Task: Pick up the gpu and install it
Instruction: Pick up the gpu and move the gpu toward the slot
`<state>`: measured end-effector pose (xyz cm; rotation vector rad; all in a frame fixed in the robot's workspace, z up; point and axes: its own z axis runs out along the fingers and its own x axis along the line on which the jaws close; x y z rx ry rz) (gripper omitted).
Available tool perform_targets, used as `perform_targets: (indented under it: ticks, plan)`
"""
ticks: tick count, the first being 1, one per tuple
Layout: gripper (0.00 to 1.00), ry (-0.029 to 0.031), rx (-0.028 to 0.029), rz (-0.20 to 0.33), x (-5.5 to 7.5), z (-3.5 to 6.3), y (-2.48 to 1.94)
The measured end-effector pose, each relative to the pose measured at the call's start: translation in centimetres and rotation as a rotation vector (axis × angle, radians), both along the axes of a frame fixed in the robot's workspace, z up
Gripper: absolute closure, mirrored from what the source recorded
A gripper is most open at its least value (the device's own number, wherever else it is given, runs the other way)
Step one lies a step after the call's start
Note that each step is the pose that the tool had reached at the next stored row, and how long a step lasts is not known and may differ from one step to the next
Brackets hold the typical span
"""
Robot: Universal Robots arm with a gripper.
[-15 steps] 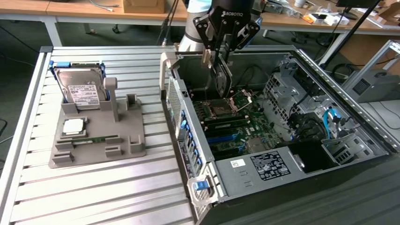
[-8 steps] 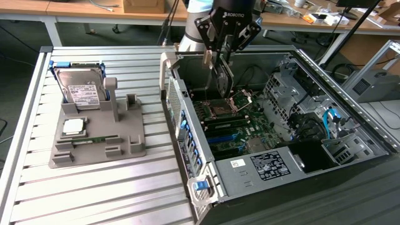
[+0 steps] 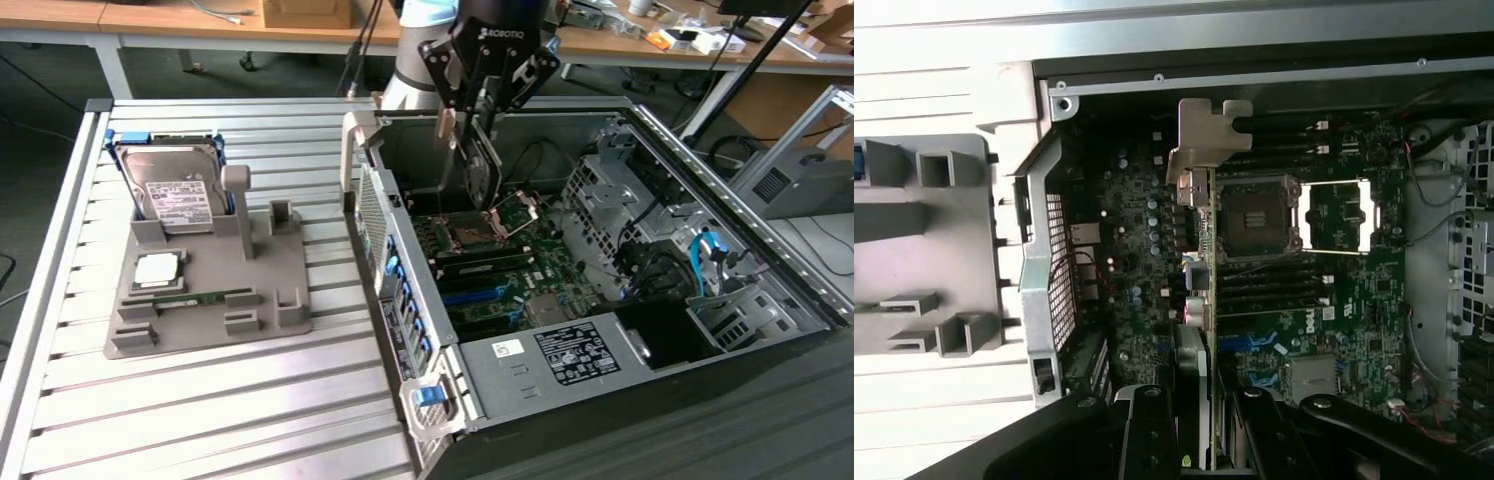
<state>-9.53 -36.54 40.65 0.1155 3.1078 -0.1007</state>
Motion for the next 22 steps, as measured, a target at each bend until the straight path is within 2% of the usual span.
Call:
perform_targets:
  ticks: [10, 22]
  plan:
    - [0.73, 0.0001, -0.0058, 0.000, 0.5, -0.27, 0.00]
    - [0.73, 0.0000, -0.0087, 0.000, 1.1, -0.64, 0.00]
